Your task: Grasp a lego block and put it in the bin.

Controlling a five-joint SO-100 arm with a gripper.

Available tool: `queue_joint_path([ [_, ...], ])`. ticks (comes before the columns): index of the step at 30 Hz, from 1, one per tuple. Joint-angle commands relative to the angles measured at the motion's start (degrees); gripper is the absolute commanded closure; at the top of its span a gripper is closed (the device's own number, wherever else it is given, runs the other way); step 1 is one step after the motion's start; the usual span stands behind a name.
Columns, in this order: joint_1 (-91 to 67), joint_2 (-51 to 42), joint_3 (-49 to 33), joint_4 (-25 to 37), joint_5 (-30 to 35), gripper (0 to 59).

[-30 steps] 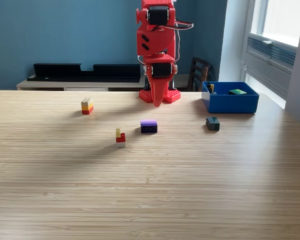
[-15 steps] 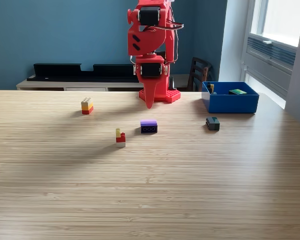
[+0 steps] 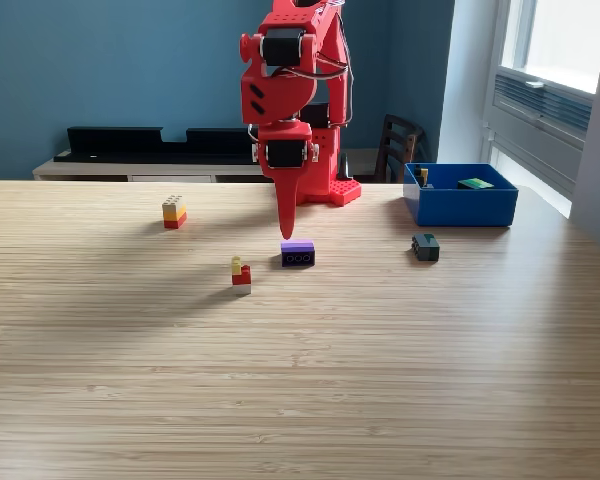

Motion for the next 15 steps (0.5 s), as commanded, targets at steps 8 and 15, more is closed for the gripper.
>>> queue_joint_path([
  [8, -0.35, 4.57, 5.27, -1.32, -3.34, 28.2],
  [15, -0.35, 4.57, 9.67, -8.26, -3.69, 28.5],
])
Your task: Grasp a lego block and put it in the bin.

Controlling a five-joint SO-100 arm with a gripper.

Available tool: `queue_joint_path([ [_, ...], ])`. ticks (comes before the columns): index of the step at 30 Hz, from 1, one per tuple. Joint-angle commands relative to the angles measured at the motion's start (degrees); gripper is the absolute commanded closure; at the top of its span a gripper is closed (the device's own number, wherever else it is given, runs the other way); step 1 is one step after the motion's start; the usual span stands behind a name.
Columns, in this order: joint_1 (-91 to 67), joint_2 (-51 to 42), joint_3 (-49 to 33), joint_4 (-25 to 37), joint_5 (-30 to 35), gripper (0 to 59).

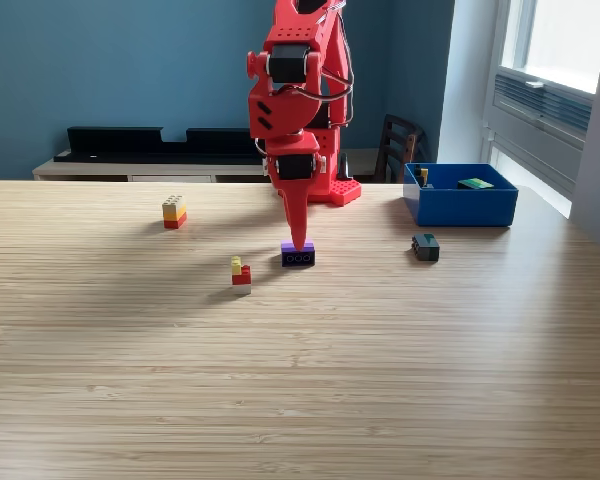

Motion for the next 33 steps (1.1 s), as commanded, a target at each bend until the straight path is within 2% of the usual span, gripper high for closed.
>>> queue_joint_path([
  [1, -0.09, 3.16, 2.46, -3.69, -0.62, 28.5],
  [8, -0.09, 2.99, 4.57, -7.29, -0.7, 28.2],
  [11, -0.09, 2.81, 5.45, -8.88, -0.7, 30.6],
  [12, -0.09, 2.81, 5.8, -9.58, -0.62, 33.3],
  [15, -0.09, 2.81, 6.59, -11.78, 0.53, 49.9],
  [17, -0.09, 2.9, 6.24, -12.3, 1.49, 56.2],
  [18, -0.09, 2.9, 5.71, -12.3, 2.11, 58.5],
  [22, -0.09, 3.08, 2.81, -11.6, 3.08, 58.5],
  [26, -0.53, 2.72, -6.15, -4.83, 4.04, 58.5],
  [33, -4.22, 2.37, -27.77, 14.15, 6.86, 58.5],
])
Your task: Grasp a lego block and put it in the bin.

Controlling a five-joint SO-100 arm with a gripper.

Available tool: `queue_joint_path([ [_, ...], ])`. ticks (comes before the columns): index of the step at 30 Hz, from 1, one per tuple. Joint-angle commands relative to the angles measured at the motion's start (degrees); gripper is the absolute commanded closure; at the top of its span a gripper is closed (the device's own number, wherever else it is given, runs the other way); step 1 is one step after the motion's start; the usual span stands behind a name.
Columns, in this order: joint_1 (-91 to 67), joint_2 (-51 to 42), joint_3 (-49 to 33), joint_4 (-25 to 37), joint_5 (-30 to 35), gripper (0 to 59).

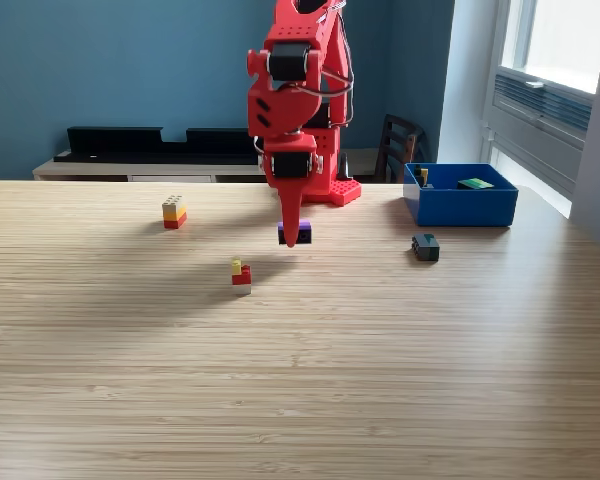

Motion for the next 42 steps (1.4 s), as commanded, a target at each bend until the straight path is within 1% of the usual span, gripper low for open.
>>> queue_joint_path([
  [1, -4.39, 1.93, -20.74, 13.01, 1.67, 58.5],
  [3, -7.29, 1.93, -24.43, 18.28, 2.46, 58.5],
  [5, -10.55, 1.93, -26.37, 22.41, 3.16, 58.5],
  [7, -13.89, 1.93, -26.54, 24.79, 3.87, 58.5],
  [9, -16.88, 1.93, -25.49, 25.84, 4.57, 58.5],
  [16, -23.82, 1.93, -22.15, 25.84, 6.42, 58.5],
  [24, -33.66, 1.85, -21.45, 25.75, 5.8, 58.5],
  [31, -49.57, 1.85, -21.71, 25.75, 6.15, 58.5],
  [38, -69.08, 1.85, -20.04, 25.75, 3.69, 58.5],
  [42, -77.96, 1.85, -18.98, 25.66, 3.34, 58.5],
])
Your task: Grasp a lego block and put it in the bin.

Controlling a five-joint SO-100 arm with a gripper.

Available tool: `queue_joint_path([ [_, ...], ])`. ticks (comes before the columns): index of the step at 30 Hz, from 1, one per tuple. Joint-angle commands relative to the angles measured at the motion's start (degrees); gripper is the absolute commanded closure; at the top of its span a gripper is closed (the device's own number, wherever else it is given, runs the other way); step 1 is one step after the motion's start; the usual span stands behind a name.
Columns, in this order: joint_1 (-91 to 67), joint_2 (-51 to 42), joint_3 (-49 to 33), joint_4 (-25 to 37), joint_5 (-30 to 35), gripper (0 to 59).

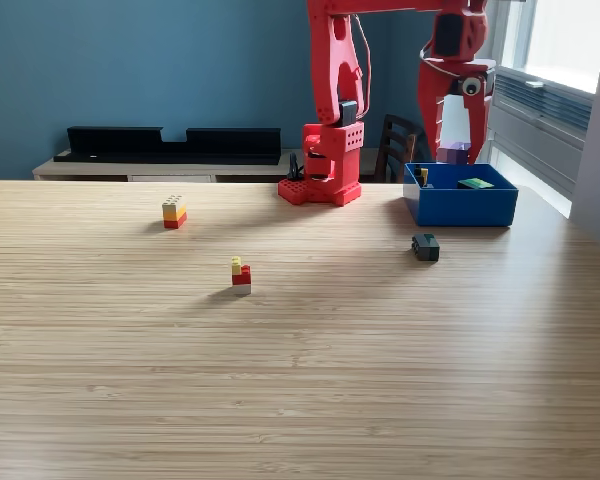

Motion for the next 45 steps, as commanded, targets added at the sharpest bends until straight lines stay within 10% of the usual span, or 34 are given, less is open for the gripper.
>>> queue_joint_path([
  [1, -11.69, 1.85, -0.09, 0.7, -0.26, 58.5],
  [11, -13.62, 1.85, 0.26, 0.35, 0.44, 58.3],
  [15, -13.62, 1.85, 0.53, 0.35, 0.26, 31.7],
  [19, -13.62, 1.85, 0.53, 0.35, 0.97, 24.2],
  [28, -13.18, 1.85, 0.53, 0.35, 0.88, 31.2],
  [37, -1.32, 1.85, 0.35, 0.35, 5.45, 58.5],
  [45, 20.3, 1.85, 0.26, 0.35, 5.89, 58.5],
])
